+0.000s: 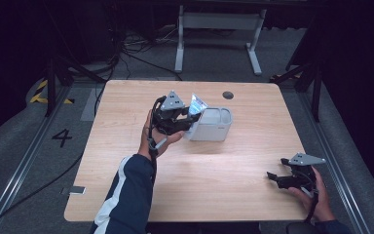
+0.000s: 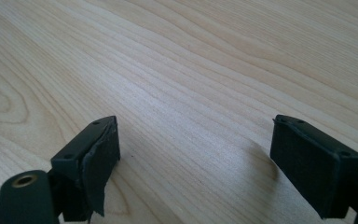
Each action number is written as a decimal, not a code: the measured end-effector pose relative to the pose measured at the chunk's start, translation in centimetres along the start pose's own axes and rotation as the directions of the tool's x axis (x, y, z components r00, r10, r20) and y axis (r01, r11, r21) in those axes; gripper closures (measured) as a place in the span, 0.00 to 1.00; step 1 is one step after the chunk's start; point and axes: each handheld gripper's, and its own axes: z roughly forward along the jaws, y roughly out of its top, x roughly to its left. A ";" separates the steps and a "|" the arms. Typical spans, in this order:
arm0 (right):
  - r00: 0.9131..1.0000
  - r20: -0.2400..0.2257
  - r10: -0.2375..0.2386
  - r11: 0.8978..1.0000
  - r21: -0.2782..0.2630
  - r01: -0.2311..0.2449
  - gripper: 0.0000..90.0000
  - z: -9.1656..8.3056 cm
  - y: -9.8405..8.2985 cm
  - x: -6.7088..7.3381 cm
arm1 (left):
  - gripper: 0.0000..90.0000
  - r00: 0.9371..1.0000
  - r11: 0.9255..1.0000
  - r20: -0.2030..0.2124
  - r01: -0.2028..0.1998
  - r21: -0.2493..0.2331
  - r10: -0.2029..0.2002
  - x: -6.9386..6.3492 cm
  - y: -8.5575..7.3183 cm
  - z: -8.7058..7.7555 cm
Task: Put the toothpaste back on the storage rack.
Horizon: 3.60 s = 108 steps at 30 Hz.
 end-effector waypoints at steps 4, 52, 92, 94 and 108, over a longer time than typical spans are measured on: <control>1.000 0.002 0.000 1.000 -0.001 0.000 0.18 0.0 0.0 0.0 | 0.73 1.000 1.000 0.006 0.002 -0.012 -0.002 0.2 0.1 0.5; 1.000 0.003 -0.004 1.000 -0.002 0.004 0.18 0.0 0.0 0.1 | 0.73 0.999 0.995 -0.016 0.036 -0.093 -0.037 2.0 2.3 5.2; 1.000 0.005 -0.006 1.000 -0.003 0.006 0.19 0.0 0.0 0.1 | 0.73 1.000 0.996 -0.002 0.020 -0.082 -0.020 2.0 2.2 9.1; 1.000 0.006 -0.007 1.000 -0.004 0.007 0.19 0.0 0.0 0.1 | 0.73 1.000 0.996 -0.002 0.028 -0.079 -0.028 2.0 2.1 9.2; 1.000 0.007 -0.007 1.000 -0.004 0.007 0.19 0.0 0.0 0.1 | 0.73 0.999 0.998 0.006 0.046 -0.051 -0.046 2.4 0.5 9.7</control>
